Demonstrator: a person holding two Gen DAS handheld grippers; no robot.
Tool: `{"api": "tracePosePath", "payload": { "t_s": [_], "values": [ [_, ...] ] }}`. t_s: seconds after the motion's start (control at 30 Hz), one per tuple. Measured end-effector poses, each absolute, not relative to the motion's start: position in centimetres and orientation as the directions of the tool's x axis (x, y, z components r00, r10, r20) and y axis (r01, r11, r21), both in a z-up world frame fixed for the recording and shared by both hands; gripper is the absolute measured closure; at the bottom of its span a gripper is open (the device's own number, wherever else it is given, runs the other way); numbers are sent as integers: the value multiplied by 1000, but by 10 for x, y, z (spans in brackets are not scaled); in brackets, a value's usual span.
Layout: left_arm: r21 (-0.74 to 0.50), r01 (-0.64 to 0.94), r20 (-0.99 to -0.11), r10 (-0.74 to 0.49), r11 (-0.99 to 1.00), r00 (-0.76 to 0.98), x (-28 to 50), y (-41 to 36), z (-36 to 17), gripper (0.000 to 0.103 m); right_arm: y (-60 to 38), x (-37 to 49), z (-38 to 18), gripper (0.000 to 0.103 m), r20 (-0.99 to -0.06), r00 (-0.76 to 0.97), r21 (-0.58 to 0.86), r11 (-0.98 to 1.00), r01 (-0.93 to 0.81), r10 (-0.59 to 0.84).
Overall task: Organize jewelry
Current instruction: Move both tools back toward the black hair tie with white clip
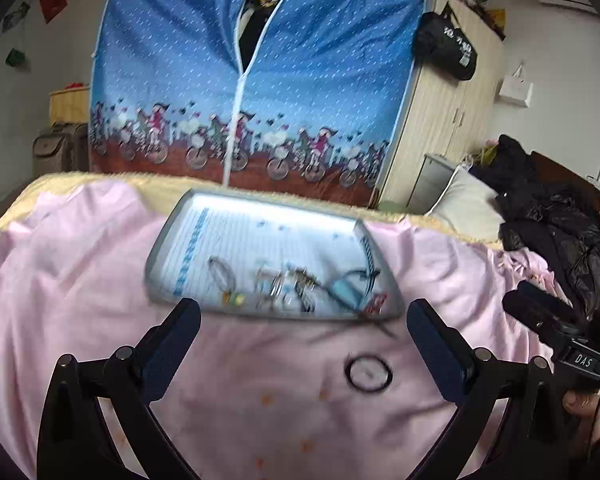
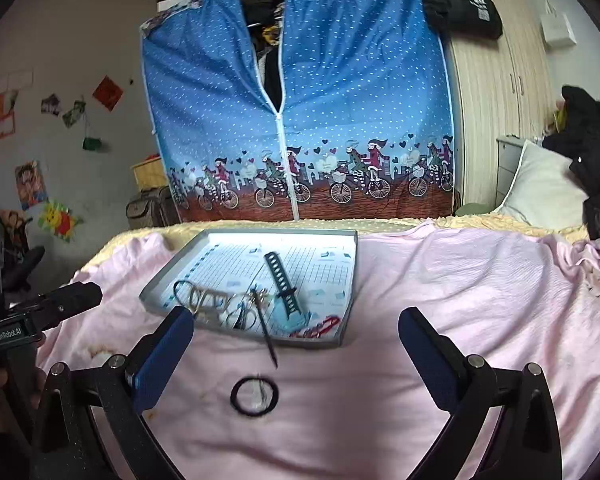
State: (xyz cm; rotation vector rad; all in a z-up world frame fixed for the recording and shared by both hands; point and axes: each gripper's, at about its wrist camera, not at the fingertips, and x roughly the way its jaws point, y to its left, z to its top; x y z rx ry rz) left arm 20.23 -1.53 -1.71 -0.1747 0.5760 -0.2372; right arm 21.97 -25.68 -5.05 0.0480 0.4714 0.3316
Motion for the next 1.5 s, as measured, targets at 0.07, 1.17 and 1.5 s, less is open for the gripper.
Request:
{"api": "tracePosePath", "payload": {
  "t_s": [0.07,1.17,1.5],
  "values": [
    [-233,165,-541,-269,958,797,193,-13,-22,2,-252,209,-53,0,-455,833,107,948,-299,314],
    [-175,66,-720,-173,982,672,165,-15,-72,2,-215,177,-106,0,-697,694,-17,964,-266,179],
    [-258,96,-758,-263,961,597,176,-24,-84,2,-240,193,-107,0,-722,644,138,964,-227,255]
  ]
}}
